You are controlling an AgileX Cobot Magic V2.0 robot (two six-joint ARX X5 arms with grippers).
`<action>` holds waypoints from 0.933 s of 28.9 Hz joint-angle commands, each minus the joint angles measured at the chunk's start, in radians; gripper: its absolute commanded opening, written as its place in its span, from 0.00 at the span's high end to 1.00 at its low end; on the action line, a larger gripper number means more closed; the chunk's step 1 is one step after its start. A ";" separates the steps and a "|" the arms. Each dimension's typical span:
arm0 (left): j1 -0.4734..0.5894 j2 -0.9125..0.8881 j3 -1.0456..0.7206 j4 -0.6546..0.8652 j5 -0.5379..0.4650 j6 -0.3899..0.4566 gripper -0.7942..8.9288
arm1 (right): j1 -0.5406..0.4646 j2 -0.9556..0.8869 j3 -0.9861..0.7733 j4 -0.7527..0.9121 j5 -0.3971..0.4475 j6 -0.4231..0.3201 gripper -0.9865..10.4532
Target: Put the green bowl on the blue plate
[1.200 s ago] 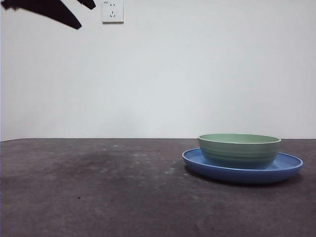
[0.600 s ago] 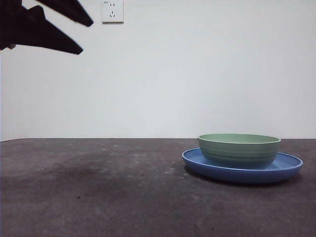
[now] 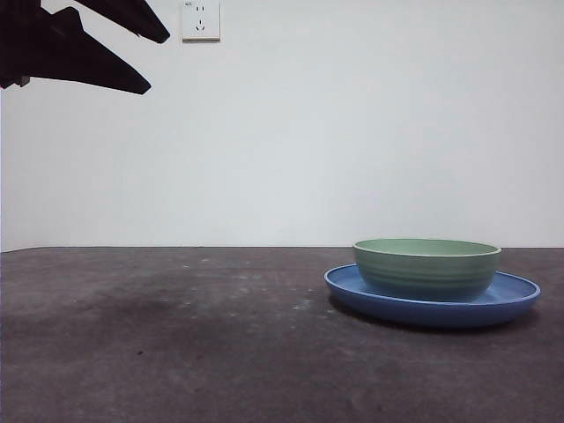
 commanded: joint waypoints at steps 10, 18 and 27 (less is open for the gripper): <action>-0.006 0.004 0.008 0.005 0.005 -0.002 0.69 | -0.051 0.195 0.020 0.160 0.166 0.098 0.55; -0.006 0.004 0.008 0.002 0.005 -0.002 0.69 | -0.212 0.493 0.020 0.357 0.018 0.075 0.58; -0.006 0.004 0.008 0.002 0.005 -0.002 0.69 | -0.252 0.756 0.020 0.534 -0.074 0.076 0.64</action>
